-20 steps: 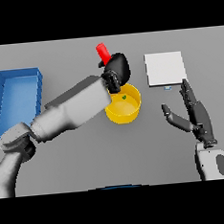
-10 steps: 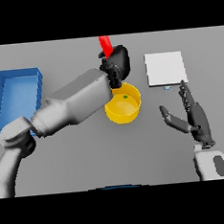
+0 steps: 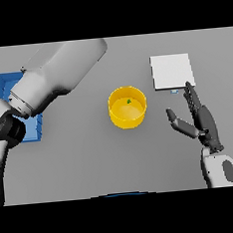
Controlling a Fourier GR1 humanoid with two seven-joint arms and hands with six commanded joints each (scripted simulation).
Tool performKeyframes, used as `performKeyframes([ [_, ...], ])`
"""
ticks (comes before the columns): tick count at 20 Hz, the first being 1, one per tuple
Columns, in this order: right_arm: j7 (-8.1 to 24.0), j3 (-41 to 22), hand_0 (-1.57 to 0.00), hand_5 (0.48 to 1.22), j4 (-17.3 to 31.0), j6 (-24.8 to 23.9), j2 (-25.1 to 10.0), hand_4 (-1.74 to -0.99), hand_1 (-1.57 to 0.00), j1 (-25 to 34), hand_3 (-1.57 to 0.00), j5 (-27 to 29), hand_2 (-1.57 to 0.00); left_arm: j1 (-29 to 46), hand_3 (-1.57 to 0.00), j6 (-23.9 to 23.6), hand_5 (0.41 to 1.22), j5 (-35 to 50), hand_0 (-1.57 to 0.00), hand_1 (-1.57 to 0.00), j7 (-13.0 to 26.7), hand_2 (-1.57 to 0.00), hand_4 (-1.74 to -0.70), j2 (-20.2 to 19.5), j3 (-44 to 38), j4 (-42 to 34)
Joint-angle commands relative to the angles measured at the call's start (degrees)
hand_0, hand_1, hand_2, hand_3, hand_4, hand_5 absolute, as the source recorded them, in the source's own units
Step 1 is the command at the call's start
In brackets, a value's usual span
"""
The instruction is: Pick up the red beaker and tilt it to pour out 1 green nut into yellow bowl. Pick up the yellow bowl and place it on the metallic measuring scale.
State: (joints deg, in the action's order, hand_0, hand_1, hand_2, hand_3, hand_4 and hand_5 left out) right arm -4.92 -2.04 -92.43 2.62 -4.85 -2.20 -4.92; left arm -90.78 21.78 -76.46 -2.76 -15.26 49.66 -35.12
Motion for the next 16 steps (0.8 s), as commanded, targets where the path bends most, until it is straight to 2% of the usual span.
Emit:
performKeyframes([
  [1,0.06,-0.02,0.0,0.635,-0.38,0.03,-0.1,-1.256,0.0,-0.2,0.0,0.06,0.0,-2.21,-1.39,-0.56,1.211,1.2,-1.57,-1.47,0.2,-1.47,-1.57,-1.74,-2.8,2.05],
  [3,0.57,-0.11,0.0,0.642,-0.83,0.02,-0.19,-1.274,0.0,-0.07,0.0,0.15,0.0,-5.07,-1.45,-1.21,1.214,3.32,-1.57,-1.51,1.8,-1.5,-1.54,-2.1,-7.45,6.85],
  [6,0.95,-0.19,0.0,0.649,-0.82,0.69,-1.39,-1.299,0.0,0.82,0.0,0.04,0.0,-5.48,-1.44,-0.95,1.218,13.27,-1.57,-1.54,7.56,-1.54,-1.64,-7.96,-21.16,13.36],
  [8,-0.24,-0.39,0.0,0.652,-0.94,1.3,-1.47,-1.313,0.0,0.55,0.0,0.44,0.0,-3.67,-1.44,-3.36,1.219,18.93,-1.57,-1.55,10.22,-1.55,-1.67,-11.22,-28.12,16.83],
  [11,-1.69,-0.78,0.0,0.653,1.18,0.54,-1.85,-1.304,0.0,1.82,0.0,-1.65,0.0,0.03,-1.4,-8.15,1.22,24.58,-1.57,-1.56,13.13,-1.56,-1.71,-14.46,-34.54,17.67],
  [13,-0.87,-0.65,0.0,0.651,1.13,0.27,-1.76,-1.298,0.0,2.21,0.0,-1.54,0.0,3.03,-1.44,-10.75,1.22,28.58,-1.57,-1.56,16.18,-1.56,-1.72,-16.19,-38.76,17.67],
  [15,-1.15,-1.11,0.0,0.649,0.78,0.26,-1.11,-1.286,0.0,1.48,0.0,-1.49,0.0,6.78,-1.41,-13.36,1.221,31.01,-1.57,-1.57,19.28,-1.57,-1.73,-17.16,-41.04,16.72],
  [16,-0.2,-0.96,0.0,0.651,1.02,0.47,-1.1,-1.276,0.0,2.18,0.0,-1.06,0.0,8.85,-1.41,-15.02,1.221,32.09,-1.57,-1.57,20.58,-1.57,-1.73,-17.33,-41.96,16.31],
])
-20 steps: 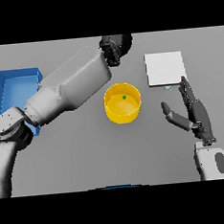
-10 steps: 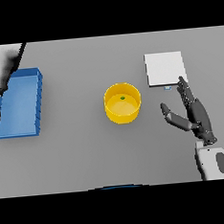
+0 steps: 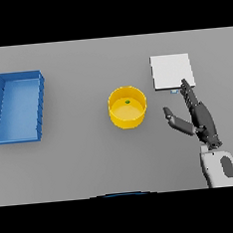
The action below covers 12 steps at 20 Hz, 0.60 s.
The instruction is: Pick up the red beaker and tilt it to pour out 1 green nut into yellow bowl. Pick up the yellow bowl and place it on the metallic measuring scale.
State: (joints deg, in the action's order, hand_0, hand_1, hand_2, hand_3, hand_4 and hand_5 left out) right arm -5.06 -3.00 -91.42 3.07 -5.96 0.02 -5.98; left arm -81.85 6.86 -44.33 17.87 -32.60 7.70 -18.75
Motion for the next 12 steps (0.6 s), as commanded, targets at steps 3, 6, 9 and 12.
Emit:
performKeyframes([
  [3,-0.06,0.0,0.0,0.659,-0.06,0.22,0.02,-1.278,0.0,-0.36,0.0,0.32,0.0,6.32,-1.49,-1.93,1.221,3.88,-1.57,-1.57,4.37,-1.57,-1.74,-0.66,-3.17,-1.44],
  [6,-0.62,0.08,0.0,0.671,-0.58,0.28,-0.57,-1.302,0.0,-0.39,0.0,0.18,0.0,13.51,-1.46,-4.14,1.221,8.23,-1.57,-1.57,7.71,-1.57,-1.74,-0.01,-5.97,-4.62],
  [9,-0.82,-0.46,0.0,0.688,-0.21,0.59,-0.87,-1.306,0.0,-1.17,0.0,-0.59,0.0,21.31,-1.47,-5.76,1.221,13.16,-1.57,-1.57,9.73,-1.57,-1.74,0.59,-8.8,-10.5],
  [12,-1.11,-0.23,0.0,0.707,-0.11,0.76,-1.08,-1.304,0.0,-0.6,0.0,-0.29,0.0,28.66,-1.52,-6.82,1.221,15.2,-1.57,-1.57,14.26,-1.57,-1.74,0.94,-9.13,-18.47],
])
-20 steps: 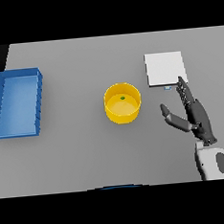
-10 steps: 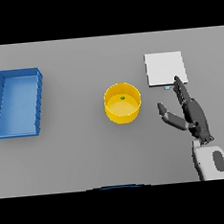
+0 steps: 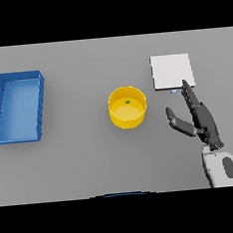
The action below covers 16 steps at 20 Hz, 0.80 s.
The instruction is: Pick up the red beaker and tilt it to pour out 1 green nut into yellow bowl. Pick up the yellow bowl and place it on the metallic measuring scale.
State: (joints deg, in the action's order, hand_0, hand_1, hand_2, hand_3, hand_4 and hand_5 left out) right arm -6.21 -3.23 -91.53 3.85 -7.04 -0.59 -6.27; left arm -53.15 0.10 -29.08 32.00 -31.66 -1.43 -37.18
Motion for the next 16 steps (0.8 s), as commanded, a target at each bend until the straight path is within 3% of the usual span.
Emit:
performKeyframes([
  [1,-0.92,-0.21,0.0,0.714,-0.31,0.08,-0.13,-1.307,0.0,-0.58,0.0,-0.29,0.0,2.05,-1.48,-0.54,1.221,0.16,-1.57,-1.57,0.91,-1.57,-1.74,-0.12,0.13,-2.67],
  [3,0.19,0.0,0.0,0.72,0.26,-0.06,-0.27,-1.309,0.0,0.25,0.0,-0.37,0.0,7.09,-1.41,-1.37,1.221,1.44,-1.57,-1.57,2.07,-1.57,-1.74,0.14,0.05,-9.01],
  [6,-0.57,-0.46,0.0,0.724,0.17,-0.43,-0.07,-1.327,0.0,-0.76,0.0,-1.21,0.0,11.49,-1.34,-1.62,1.221,1.96,-1.57,-1.57,2.91,-1.57,-1.74,0.29,-0.32,-14.42],
  [8,-0.18,-0.61,0.0,0.725,0.35,-0.75,0.41,-1.335,0.0,-0.45,0.0,-1.34,0.0,12.54,-1.32,-2.22,1.146,0.7,-1.57,-1.57,2.9,-1.57,-1.74,1.58,-2.16,-15.01],
  [11,0.03,-0.18,0.0,0.728,0.71,-0.72,-0.08,-1.326,0.0,0.22,0.0,-1.23,0.0,16.46,-1.44,-0.79,0.962,0.94,-1.57,-1.57,2.85,-1.57,-1.59,3.12,-2.5,-19.63],
  [14,-0.14,-0.54,0.0,0.73,0.81,-0.92,0.51,-1.327,0.0,0.31,0.0,-1.42,0.0,18.9,-0.93,2.31,0.81,1.45,-1.57,-1.57,2.88,-1.57,-1.25,4.36,-3.79,-22.93],
  [15,-0.22,-0.58,0.0,0.731,0.57,-0.92,0.57,-1.325,0.0,0.23,0.0,-1.4,0.0,19.87,-0.85,4.2,0.779,2.99,-1.57,-1.52,2.78,-1.41,-1.13,4.67,-4.07,-25.51],
  [16,0.13,-0.35,0.0,0.731,0.5,-0.86,0.03,-1.32,0.0,0.21,0.0,-1.48,0.0,20.78,-0.71,6.43,0.757,4.78,-1.44,-1.29,2.74,-1.16,-1.05,5.04,-5.02,-27.48],
])
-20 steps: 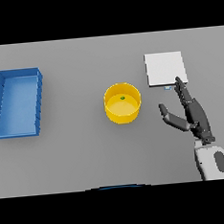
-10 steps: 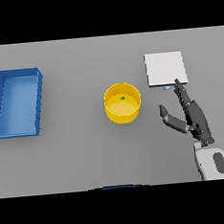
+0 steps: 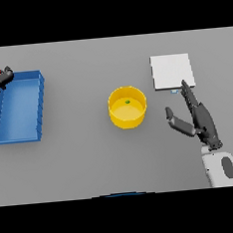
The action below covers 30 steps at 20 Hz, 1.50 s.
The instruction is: Pick up the red beaker and tilt it to pour out 1 green nut into yellow bowl. Pick up the yellow bowl and place it on the metallic measuring scale.
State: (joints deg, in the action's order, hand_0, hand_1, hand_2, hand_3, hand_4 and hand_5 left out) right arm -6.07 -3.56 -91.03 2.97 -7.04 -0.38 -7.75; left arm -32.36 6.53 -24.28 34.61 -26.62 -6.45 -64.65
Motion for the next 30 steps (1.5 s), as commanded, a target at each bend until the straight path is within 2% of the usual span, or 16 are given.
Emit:
performKeyframes([
  [1,-0.58,-0.28,0.0,0.729,-0.45,0.13,0.38,-1.32,0.0,-0.39,0.0,0.19,0.0,1.24,-0.58,1.74,0.735,1.14,-1.23,-1.04,0.19,-0.93,-0.97,0.49,-0.63,-1.65],
  [2,-0.29,0.01,0.0,0.727,-0.38,0.36,0.08,-1.321,0.0,-0.68,0.0,0.5,0.0,1.28,-0.46,3.65,0.716,1.77,-0.98,-0.83,0.29,-0.75,-0.92,0.46,-1.47,-2.59],
  [4,0.73,0.16,0.0,0.725,0.07,0.34,-0.35,-1.321,0.0,0.18,0.0,0.25,0.0,1.32,-0.3,5.89,0.688,1.53,-0.63,-0.53,0.24,-0.48,-0.85,0.83,-1.11,-4.07],
  [6,-0.6,-0.39,0.0,0.724,-0.71,0.33,0.09,-1.316,0.0,-0.77,0.0,0.02,0.0,0.84,-0.19,8.17,0.667,-0.71,-0.4,-0.34,0.32,-0.31,-0.81,1.17,-1.48,-3.08],
  [7,0.44,-0.38,0.0,0.724,-0.34,0.08,0.28,-1.315,0.0,0.16,0.0,-0.13,0.0,-0.02,-0.15,9.02,0.659,-2.41,-0.32,-0.27,0.34,-0.24,-0.79,1.6,-1.57,-2.03],
  [9,0.23,-0.29,0.0,0.717,-0.11,-0.29,-0.05,-1.308,0.0,-0.07,0.0,-0.73,0.0,0.11,-0.1,10.42,0.655,-4.16,-0.21,-0.17,0.34,-0.16,-0.78,2.05,-2.44,-1.52],
  [12,-0.32,-0.37,0.0,0.717,0.13,-0.66,-0.29,-1.3,0.0,-0.76,0.0,-1.49,0.0,0.9,-0.05,11.17,0.655,-5.89,-0.1,-0.09,0.27,-0.08,-0.75,1.95,-2.13,-3.45],
  [15,1.42,-0.81,0.0,0.704,-0.16,-0.63,0.19,-1.277,0.0,0.45,0.0,-1.54,0.0,2.0,-0.02,9.15,0.661,-5.83,-0.05,-0.04,-0.47,-0.04,-0.73,3.15,-2.14,-5.76],
  [16,2.78,-1.56,0.0,0.688,-0.47,-1.5,-0.45,-1.281,0.0,0.63,0.0,-3.84,0.0,2.43,-0.02,8.5,0.664,-5.89,-0.04,-0.04,-0.3,-0.03,-0.73,3.38,-2.33,-6.03],
  [18,5.17,-2.64,0.0,0.662,-1.23,-2.2,-2.5,-1.222,0.0,3.18,0.0,-7.62,0.0,1.75,-0.01,7.59,0.675,-5.96,-0.03,-0.02,-0.08,-0.02,-0.72,4.05,-2.31,-6.55],
  [20,2.85,-3.94,-0.01,0.672,-1.35,1.95,-4.55,-1.167,0.0,5.33,0.0,-6.76,0.0,2.01,-0.01,7.43,0.685,-5.4,-0.02,-0.01,-0.87,-0.01,-0.72,4.07,-2.77,-6.71],
  [21,1.31,-5.02,-0.01,0.68,-0.99,4.51,-6.1,-1.174,0.0,6.72,0.0,-6.92,0.0,2.11,-0.01,7.57,0.693,-5.14,-0.01,-0.01,-1.13,-0.01,-0.72,4.16,-2.71,-7.8],
  [22,1.47,-5.94,-0.01,0.683,0.04,5.85,-6.88,-1.202,0.0,8.63,0.0,-7.71,0.0,2.6,0.0,7.25,0.7,-5.2,-0.01,-0.01,-0.94,-0.01,-0.73,4.91,-2.39,-8.29],
  [25,1.2,-10.23,0.0,0.656,2.4,9.2,-11.33,-1.26,0.0,13.94,0.0,-14.03,0.0,2.61,0.0,7.56,0.709,-5.08,0.0,0.0,-0.41,0.0,-0.74,4.32,-2.79,-8.92],
  [28,1.32,-15.49,0.0,0.627,3.67,10.85,-14.06,-1.234,0.0,18.16,0.0,-21.44,0.0,3.17,0.0,8.01,0.709,-4.32,0.0,0.0,-0.14,0.0,-0.75,4.8,-2.95,-9.89],
  [30,0.03,-18.28,0.0,0.616,5.09,12.28,-14.8,-1.227,0.0,21.18,0.0,-24.24,0.0,2.76,0.0,7.97,0.712,-4.3,0.0,0.0,-0.33,0.0,-0.75,4.37,-3.34,-9.05],
])
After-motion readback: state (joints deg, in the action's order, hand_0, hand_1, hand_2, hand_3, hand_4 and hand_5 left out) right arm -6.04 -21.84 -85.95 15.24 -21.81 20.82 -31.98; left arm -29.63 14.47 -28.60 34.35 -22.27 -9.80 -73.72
